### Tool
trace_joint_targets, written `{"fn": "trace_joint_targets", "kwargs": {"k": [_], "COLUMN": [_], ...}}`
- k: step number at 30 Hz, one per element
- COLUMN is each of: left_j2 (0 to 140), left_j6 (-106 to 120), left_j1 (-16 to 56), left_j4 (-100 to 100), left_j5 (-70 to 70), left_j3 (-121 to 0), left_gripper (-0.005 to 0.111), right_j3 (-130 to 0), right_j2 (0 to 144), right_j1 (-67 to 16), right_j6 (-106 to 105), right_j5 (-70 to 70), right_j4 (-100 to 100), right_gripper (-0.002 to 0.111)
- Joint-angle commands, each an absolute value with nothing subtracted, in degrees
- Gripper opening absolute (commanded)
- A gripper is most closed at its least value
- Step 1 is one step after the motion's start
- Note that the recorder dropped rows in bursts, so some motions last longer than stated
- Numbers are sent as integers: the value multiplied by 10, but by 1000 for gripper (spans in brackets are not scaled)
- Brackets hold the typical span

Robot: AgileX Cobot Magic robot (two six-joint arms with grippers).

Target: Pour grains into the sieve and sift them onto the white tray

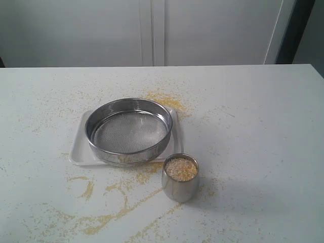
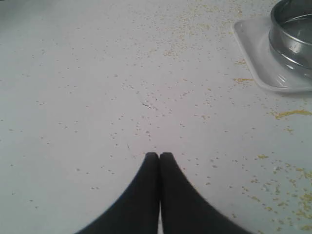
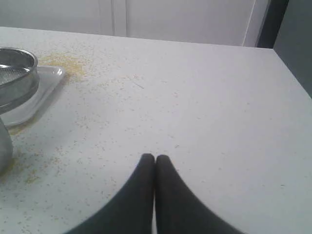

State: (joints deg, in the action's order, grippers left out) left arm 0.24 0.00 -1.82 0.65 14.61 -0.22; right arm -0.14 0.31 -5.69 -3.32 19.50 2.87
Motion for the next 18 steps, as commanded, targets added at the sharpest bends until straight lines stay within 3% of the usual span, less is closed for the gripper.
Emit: {"fn": "trace_joint_targets", "kwargs": {"k": [1,8,18], "left_j2": [0,0,0], "left_j6": [0,0,0], "left_j1": [-17,-17,-17], "left_j4": [14,14,14], "left_j5": [145,145,145], "left_j3": [0,0,0], "left_gripper": [0,0,0], "right_j3": [0,0,0], "right_j2": [0,0,0], "right_j1": [-57,-57,-57], "right_j6": [-43,-43,41], "right_j5": [184,121,-91], "right_j4": [25,29,29], "right_gripper": [0,0,0]}}
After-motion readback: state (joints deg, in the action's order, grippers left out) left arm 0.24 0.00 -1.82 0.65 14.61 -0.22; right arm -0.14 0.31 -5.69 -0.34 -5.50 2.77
